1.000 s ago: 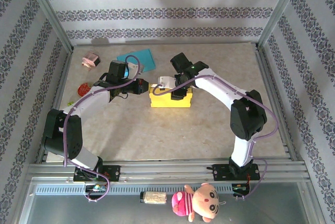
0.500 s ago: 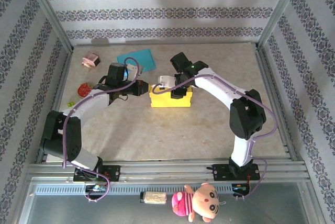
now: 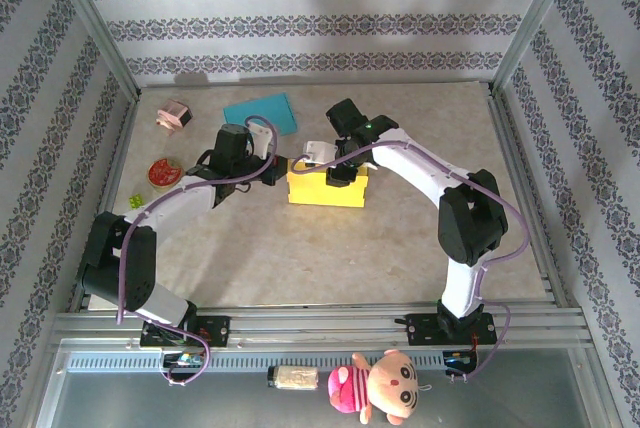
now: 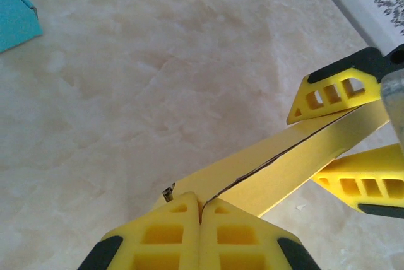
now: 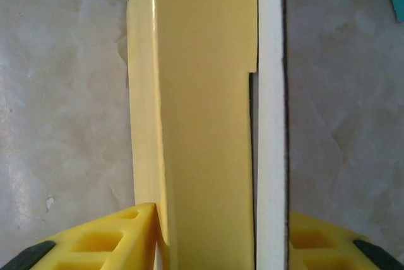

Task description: Fold the paper box

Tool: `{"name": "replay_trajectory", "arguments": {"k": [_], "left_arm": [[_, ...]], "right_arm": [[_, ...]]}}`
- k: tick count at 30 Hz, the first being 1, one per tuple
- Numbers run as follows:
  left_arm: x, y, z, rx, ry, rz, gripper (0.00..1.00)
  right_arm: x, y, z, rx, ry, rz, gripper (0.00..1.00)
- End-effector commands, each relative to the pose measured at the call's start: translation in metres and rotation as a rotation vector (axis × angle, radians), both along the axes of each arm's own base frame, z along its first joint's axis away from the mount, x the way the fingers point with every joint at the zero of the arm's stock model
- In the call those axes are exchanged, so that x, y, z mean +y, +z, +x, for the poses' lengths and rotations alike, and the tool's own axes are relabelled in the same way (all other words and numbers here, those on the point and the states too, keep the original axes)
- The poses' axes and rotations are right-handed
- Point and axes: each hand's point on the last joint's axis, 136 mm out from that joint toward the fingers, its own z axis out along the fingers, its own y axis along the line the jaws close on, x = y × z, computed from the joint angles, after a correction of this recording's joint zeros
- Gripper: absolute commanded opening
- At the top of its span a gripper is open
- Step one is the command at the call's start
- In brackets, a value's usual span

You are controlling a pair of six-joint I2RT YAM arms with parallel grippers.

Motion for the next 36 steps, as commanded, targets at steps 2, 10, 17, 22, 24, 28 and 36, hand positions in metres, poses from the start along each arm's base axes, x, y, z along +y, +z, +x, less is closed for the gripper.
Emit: {"name": "replay_trajectory", "arguments": {"k": [2, 10, 17, 22, 24, 28, 36], "left_arm": [[0.019, -0.109, -0.08, 0.387, -0.054, 0.228, 0.04], [0.013, -0.104, -0.074, 0.369, -0.057, 0.196, 0.05], [0.008, -0.1, -0.069, 0.368, -0.063, 0.176, 0.04], [0.007, -0.092, -0.067, 0.353, -0.059, 0.167, 0.05], [0.006, -0.09, -0.066, 0.349, -0.062, 0.163, 0.04], [0.004, -0.088, -0.065, 0.346, -0.068, 0.159, 0.04], [0.002, -0.087, -0.063, 0.351, -0.078, 0.162, 0.04]], "right_arm": [[0.012, 0.008, 0.021, -0.07, -0.027, 0.036, 0.44], [0.023, 0.048, 0.024, -0.095, -0.083, 0.153, 0.67], [0.024, 0.09, 0.003, -0.01, -0.148, 0.353, 0.8], [-0.03, 0.12, 0.026, 0.16, -0.604, 0.642, 0.7], [-0.059, 0.112, 0.024, 0.191, -0.746, 0.686, 0.68], [-0.092, 0.084, 0.006, 0.194, -0.877, 0.685, 0.64], [-0.108, 0.047, -0.025, 0.227, -0.849, 0.579, 0.61]]}}
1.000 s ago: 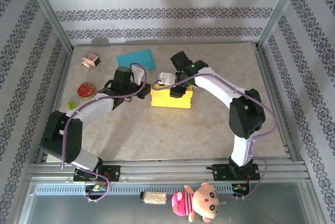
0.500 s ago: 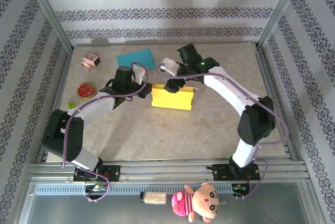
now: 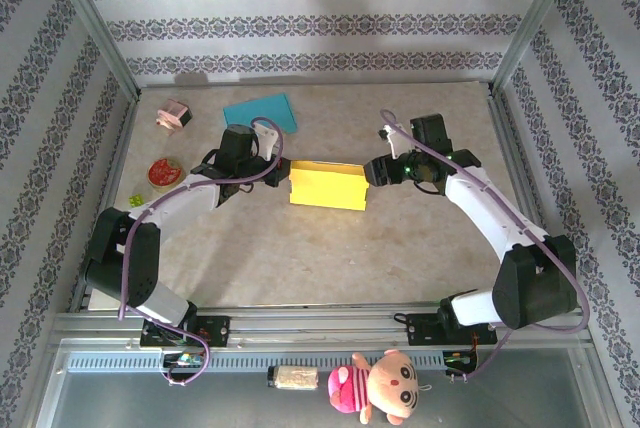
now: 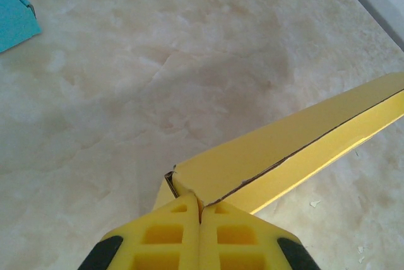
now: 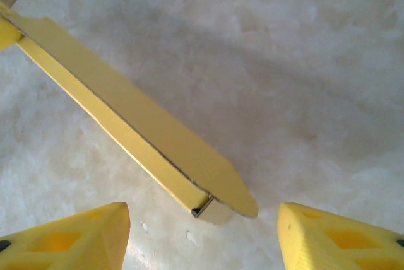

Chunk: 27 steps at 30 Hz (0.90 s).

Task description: Fold the paper box

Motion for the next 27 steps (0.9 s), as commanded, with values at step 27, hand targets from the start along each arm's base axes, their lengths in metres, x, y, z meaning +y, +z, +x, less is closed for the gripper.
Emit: {"name": "replay_trajectory", "arguments": {"k": [27], "left_arm": [[0.007, -0.083, -0.065, 0.361, -0.055, 0.122, 0.04]], "right_arm": [[-0.008, -0.006, 0.02, -0.003, 0.002, -0.083, 0.33]]}}
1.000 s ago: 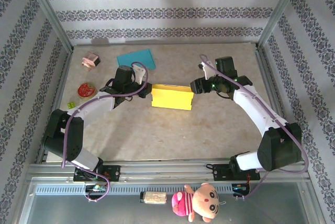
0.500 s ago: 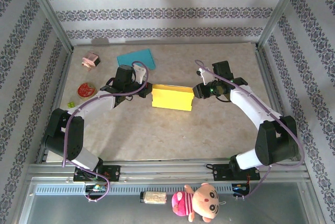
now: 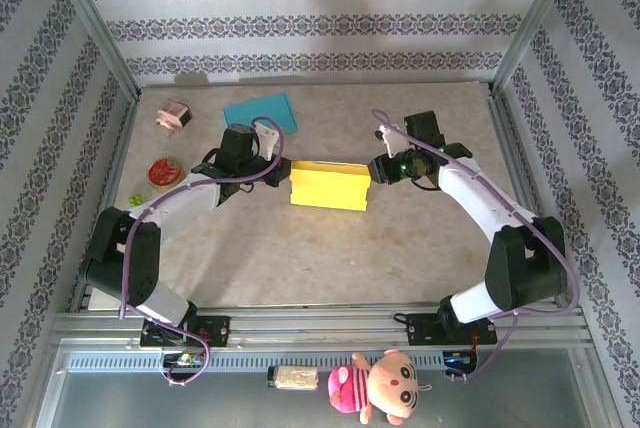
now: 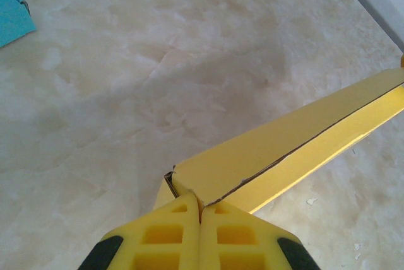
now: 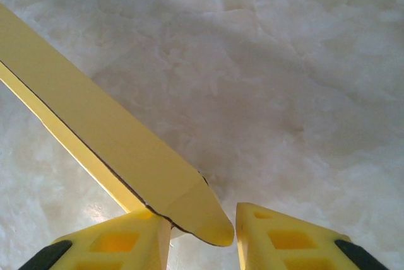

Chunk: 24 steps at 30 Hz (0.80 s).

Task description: Fold the paper box

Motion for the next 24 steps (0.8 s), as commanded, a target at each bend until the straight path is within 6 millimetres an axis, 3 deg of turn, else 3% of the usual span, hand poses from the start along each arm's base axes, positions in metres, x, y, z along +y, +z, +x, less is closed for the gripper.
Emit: {"name": "replay_trajectory", "arguments": {"k": [1, 8, 14, 20, 24], "left_arm": [[0.008, -0.083, -0.064, 0.352, -0.05, 0.123, 0.05], [0.008, -0.082, -0.065, 0.349, -0.052, 0.124, 0.05], [0.009, -0.084, -0.066, 0.349, -0.053, 0.129, 0.05], [0.009, -0.087, -0.066, 0.347, -0.056, 0.132, 0.05], [0.015, -0.09, -0.065, 0.322, -0.052, 0.171, 0.05]], "right_arm": [[-0.003, 0.015, 0.004, -0.031, 0.001, -0.011, 0.32], [0.006, 0.012, 0.002, 0.013, 0.027, 0.026, 0.18], [0.008, 0.018, 0.006, 0.047, -0.019, 0.052, 0.11], [-0.005, 0.021, 0.012, 0.086, -0.105, -0.011, 0.03], [0.002, 0.03, 0.012, 0.125, -0.105, 0.032, 0.0]]}}
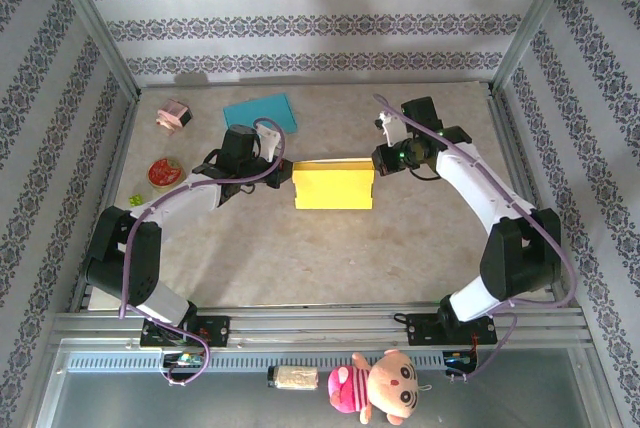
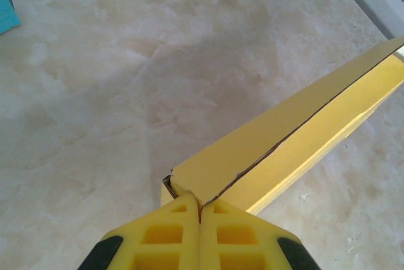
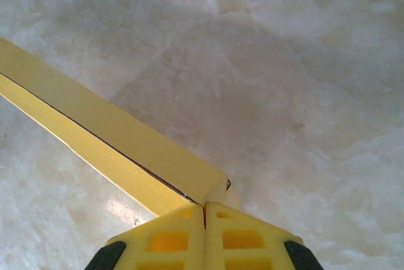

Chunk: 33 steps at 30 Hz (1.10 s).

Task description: Fold the paper box

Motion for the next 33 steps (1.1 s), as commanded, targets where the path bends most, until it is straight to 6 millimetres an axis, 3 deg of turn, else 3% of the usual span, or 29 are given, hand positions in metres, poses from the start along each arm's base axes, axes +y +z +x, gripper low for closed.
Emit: {"name": "replay_trajectory", "arguments": {"k": [1, 10, 12, 13, 15, 18, 22, 24, 27, 29, 33], "left_arm": [[0.019, -0.088, -0.062, 0.309, -0.034, 0.185, 0.05], [0.015, -0.079, -0.059, 0.242, -0.043, 0.184, 0.13], [0.018, -0.078, -0.057, 0.234, -0.028, 0.196, 0.32], [0.019, -0.076, -0.055, 0.225, -0.016, 0.197, 0.36], [0.019, -0.068, -0.052, 0.203, 0.005, 0.175, 0.39], [0.023, -0.05, -0.041, 0.164, 0.124, 0.11, 0.52], [0.017, -0.02, -0.035, 0.106, 0.207, -0.076, 0.61], [0.017, -0.014, -0.035, 0.109, 0.227, -0.115, 0.69], [0.027, -0.02, -0.041, 0.225, 0.316, -0.082, 0.69], [0.029, -0.025, -0.049, 0.313, 0.361, -0.101, 0.66], [0.028, -0.032, -0.063, 0.428, 0.44, -0.194, 0.63]], "right_arm": [[0.004, 0.013, 0.002, 0.027, -0.026, 0.036, 0.0], [0.022, 0.031, 0.006, 0.025, -0.025, 0.182, 0.0], [0.024, 0.032, 0.006, 0.021, -0.022, 0.193, 0.0], [0.024, 0.031, 0.006, 0.012, -0.019, 0.19, 0.0], [0.023, 0.026, 0.005, -0.013, -0.018, 0.16, 0.0], [0.02, 0.01, 0.001, -0.036, -0.012, 0.08, 0.0], [0.02, -0.009, -0.006, -0.046, 0.011, 0.021, 0.0], [0.019, -0.017, -0.009, -0.014, 0.012, 0.002, 0.0], [0.01, -0.029, -0.013, 0.052, -0.03, -0.046, 0.14], [0.008, -0.038, -0.02, 0.104, -0.056, -0.054, 0.38], [0.031, -0.052, -0.055, 0.292, 0.039, -0.003, 0.57]]}}
